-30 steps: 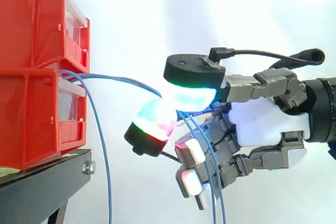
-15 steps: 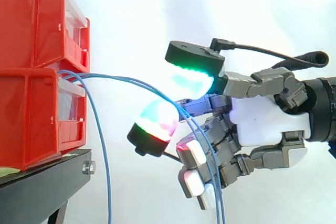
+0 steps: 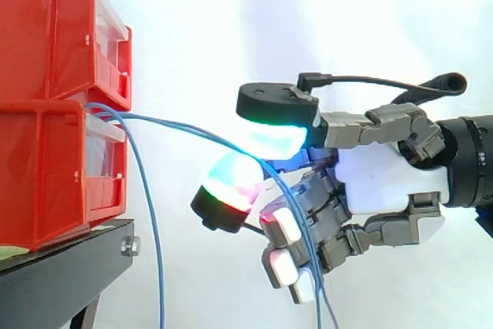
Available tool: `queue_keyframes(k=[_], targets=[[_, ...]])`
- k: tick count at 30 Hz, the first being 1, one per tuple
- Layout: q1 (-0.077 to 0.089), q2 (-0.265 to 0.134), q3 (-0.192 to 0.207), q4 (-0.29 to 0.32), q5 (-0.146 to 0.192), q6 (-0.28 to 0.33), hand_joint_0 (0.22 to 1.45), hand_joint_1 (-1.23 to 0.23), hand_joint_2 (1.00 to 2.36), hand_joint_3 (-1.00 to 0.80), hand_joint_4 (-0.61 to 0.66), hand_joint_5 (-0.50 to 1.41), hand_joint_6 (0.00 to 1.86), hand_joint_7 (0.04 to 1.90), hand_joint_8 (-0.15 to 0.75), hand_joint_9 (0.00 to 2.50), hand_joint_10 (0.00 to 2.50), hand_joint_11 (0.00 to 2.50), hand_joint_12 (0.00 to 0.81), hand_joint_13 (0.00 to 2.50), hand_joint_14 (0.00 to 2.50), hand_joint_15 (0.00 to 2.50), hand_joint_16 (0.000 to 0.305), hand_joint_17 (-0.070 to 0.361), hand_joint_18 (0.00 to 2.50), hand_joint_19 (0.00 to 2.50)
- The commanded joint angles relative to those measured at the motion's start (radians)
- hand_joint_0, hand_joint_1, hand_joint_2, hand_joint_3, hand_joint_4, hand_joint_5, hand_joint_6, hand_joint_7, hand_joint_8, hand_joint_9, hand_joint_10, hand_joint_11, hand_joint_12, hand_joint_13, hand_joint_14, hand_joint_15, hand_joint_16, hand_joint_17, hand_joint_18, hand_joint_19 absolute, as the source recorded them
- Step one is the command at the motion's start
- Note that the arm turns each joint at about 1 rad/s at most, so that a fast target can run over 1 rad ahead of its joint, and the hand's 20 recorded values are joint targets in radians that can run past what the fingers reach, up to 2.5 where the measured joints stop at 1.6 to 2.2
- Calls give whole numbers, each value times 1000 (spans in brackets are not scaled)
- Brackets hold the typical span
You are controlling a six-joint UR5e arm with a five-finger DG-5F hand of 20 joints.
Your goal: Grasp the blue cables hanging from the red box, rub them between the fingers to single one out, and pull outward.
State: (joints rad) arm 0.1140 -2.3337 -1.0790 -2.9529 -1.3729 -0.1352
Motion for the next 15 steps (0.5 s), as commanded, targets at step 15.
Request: queue_keyframes(k=[15], targets=[[-2, 8, 1, -3, 0, -15, 673, -803, 1015, -247, 44, -189, 908, 816, 294, 999, 23, 800, 381, 978, 23, 580, 52, 116, 863, 610]])
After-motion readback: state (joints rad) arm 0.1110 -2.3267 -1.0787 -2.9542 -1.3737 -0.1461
